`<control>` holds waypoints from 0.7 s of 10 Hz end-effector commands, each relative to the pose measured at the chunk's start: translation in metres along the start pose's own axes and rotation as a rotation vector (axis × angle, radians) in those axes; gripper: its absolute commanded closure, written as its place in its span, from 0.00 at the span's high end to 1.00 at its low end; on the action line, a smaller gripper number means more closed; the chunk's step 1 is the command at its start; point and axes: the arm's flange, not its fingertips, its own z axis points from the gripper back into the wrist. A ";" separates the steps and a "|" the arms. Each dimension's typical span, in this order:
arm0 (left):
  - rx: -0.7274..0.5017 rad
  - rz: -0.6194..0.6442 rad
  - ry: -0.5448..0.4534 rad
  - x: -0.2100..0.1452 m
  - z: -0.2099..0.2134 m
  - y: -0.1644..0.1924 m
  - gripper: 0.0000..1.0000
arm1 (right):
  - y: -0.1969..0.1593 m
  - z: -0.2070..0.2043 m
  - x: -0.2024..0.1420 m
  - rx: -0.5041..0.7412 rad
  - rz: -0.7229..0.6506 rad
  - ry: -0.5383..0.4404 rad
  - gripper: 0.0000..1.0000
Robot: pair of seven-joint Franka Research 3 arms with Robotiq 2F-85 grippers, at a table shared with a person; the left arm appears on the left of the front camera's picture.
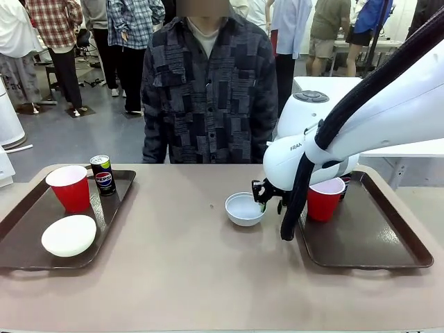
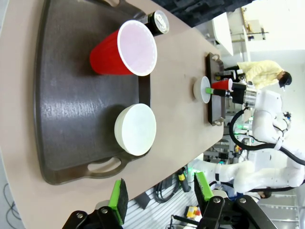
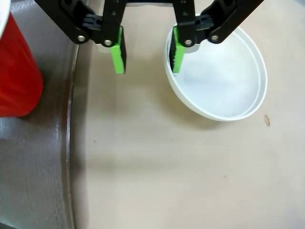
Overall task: Prepare tableware on both trays.
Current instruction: Pick up a Picnic Bowl from the table and place it on a Handle tray.
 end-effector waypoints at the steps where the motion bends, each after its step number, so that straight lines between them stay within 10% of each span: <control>1: -0.002 0.000 -0.004 0.000 0.001 -0.001 0.74 | 0.004 0.002 0.006 0.013 0.005 0.014 0.09; 7: -0.002 0.000 -0.004 0.000 0.001 -0.001 0.74 | 0.003 0.009 0.001 0.024 -0.024 0.025 0.00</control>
